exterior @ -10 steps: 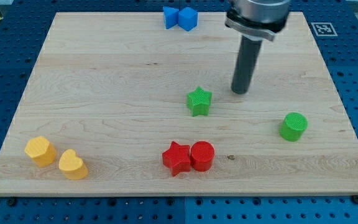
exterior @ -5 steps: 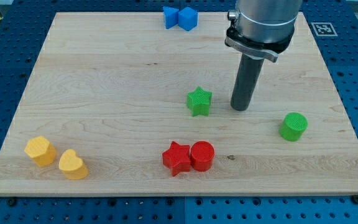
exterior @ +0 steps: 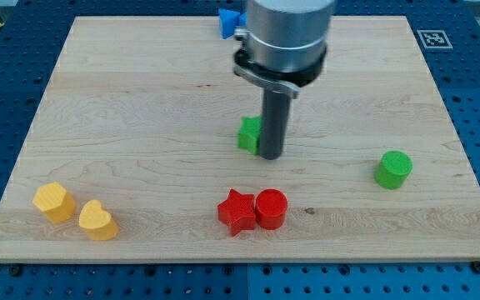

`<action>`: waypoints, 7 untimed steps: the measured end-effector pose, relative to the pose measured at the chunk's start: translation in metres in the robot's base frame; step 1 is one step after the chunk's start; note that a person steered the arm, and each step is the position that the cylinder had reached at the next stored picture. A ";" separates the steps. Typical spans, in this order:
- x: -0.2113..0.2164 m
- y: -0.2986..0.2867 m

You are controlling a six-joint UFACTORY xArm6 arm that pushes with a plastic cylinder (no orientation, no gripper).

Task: Slide the green star towards the center left

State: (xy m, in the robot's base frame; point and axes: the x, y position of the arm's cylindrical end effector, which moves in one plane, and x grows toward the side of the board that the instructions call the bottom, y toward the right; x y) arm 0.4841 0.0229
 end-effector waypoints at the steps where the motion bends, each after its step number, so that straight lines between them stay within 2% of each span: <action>1: -0.024 -0.014; 5: -0.050 -0.033; 7: -0.098 -0.038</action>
State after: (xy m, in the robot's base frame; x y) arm 0.3860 -0.0149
